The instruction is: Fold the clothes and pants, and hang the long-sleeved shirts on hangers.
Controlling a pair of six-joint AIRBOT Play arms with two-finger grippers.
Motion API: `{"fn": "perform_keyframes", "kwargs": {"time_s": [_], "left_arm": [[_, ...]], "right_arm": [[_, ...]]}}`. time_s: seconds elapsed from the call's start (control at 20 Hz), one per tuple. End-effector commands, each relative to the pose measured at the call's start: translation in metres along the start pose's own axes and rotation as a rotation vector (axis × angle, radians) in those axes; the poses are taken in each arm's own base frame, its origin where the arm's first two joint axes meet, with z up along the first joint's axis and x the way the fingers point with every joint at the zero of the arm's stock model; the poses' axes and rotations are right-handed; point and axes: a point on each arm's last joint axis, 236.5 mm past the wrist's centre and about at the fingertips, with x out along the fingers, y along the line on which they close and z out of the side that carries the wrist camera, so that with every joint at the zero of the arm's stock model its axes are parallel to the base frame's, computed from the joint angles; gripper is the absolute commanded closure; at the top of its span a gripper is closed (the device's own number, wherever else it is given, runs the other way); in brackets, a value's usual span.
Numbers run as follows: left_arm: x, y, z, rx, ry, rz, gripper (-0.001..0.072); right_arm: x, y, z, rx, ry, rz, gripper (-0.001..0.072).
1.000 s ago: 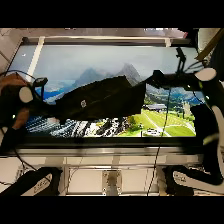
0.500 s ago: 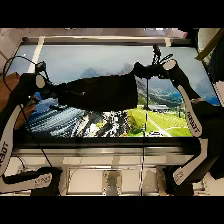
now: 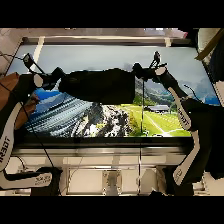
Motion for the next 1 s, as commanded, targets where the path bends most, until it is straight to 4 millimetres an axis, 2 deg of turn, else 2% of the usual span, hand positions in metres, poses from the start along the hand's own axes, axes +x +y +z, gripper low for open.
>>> {"fn": "perform_keyframes", "kwargs": {"time_s": [0.0,0.05,0.1,0.25,0.35,0.45,0.5,0.55,0.7,0.95], "left_arm": [[-0.004,-0.02,0.029,-0.024,-0.119,-0.086,0.0005],[-0.008,-0.027,0.039,-0.024,-0.157,-0.112,0.0005],[-0.013,-0.031,0.044,-0.023,-0.178,-0.126,0.0006],[-0.03,-0.038,0.055,0.028,-0.216,-0.141,0.0007],[-0.043,-0.044,0.061,0.084,-0.243,-0.152,0.0007],[-0.058,-0.05,0.067,0.099,-0.264,-0.167,0.0007],[-0.066,-0.054,0.069,0.101,-0.276,-0.178,0.0007],[-0.073,-0.058,0.072,0.102,-0.287,-0.187,0.0007],[-0.089,-0.07,0.074,0.112,-0.308,-0.216,0.0007],[-0.091,-0.074,0.07,0.117,-0.297,-0.222,0.0007]], "right_arm": [[0.006,0.002,0.021,0.037,-0.106,0.008,0.0591],[0.003,0.003,0.03,0.036,-0.132,0.012,0.0418],[-0.001,0.003,0.039,0.037,-0.142,0.016,0.0371],[-0.024,-0.012,0.054,0.023,-0.058,0.009,0.0371],[-0.046,-0.034,0.04,-0.015,0.103,-0.013,0.0363],[-0.066,-0.057,0.015,0.006,0.269,-0.021,0.0198],[-0.073,-0.069,0.004,0.027,0.335,-0.025,0.0166],[-0.077,-0.078,-0.006,0.059,0.387,-0.019,0.0097],[-0.065,-0.092,-0.02,0.132,0.437,0.009,0.0081],[-0.033,-0.09,-0.057,0.189,0.513,0.102,0.0083]]}}
